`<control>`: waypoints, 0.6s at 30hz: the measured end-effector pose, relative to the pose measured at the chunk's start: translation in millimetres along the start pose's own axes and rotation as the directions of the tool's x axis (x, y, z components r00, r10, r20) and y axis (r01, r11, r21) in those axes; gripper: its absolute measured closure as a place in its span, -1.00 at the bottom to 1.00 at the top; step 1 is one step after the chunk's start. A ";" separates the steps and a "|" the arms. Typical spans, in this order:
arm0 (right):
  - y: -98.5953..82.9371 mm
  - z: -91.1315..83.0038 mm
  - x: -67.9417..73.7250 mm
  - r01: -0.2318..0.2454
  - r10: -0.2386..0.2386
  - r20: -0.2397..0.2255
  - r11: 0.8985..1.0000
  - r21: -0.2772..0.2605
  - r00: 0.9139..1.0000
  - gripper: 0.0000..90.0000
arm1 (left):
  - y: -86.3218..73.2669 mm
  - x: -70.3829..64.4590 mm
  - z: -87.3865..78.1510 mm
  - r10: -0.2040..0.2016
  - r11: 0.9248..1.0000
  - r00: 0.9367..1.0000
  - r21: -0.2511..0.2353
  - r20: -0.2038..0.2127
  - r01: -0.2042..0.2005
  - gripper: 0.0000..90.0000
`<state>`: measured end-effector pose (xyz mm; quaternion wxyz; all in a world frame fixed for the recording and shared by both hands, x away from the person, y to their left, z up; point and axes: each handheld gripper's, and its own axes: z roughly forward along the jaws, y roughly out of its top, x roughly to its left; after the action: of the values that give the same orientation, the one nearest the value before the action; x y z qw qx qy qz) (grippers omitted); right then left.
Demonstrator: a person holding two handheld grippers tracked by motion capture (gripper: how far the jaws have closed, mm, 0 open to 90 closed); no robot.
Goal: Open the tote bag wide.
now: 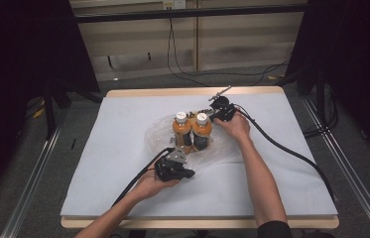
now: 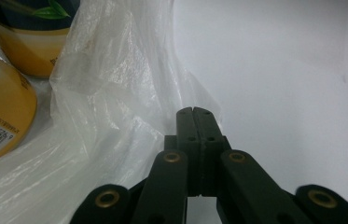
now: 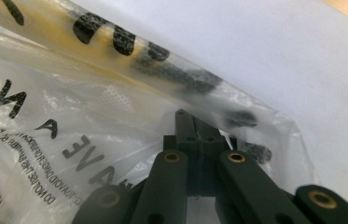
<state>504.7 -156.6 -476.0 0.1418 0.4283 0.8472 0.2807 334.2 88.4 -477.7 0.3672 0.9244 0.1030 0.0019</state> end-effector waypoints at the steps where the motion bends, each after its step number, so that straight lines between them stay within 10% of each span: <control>1: 1.4 0.5 -0.2 0.004 -0.004 0.008 1.000 0.006 1.000 1.00 | 0.2 0.2 -0.1 0.000 1.000 1.000 0.002 0.002 0.000 1.00; 17: 8.8 8.9 -9.7 -0.027 0.028 0.086 0.999 -0.018 0.996 1.00 | -2.2 2.6 0.6 -0.014 1.000 0.999 -0.026 0.028 0.015 1.00; 18: 7.7 7.2 -9.0 -0.030 0.031 0.039 0.999 -0.026 0.999 1.00 | -3.6 3.7 1.4 -0.027 0.998 0.999 -0.047 0.041 0.029 1.00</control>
<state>518.4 -157.7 -477.2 0.1598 0.4446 0.8340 0.2852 337.2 90.8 -481.4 0.3912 0.9137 0.1084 -0.0195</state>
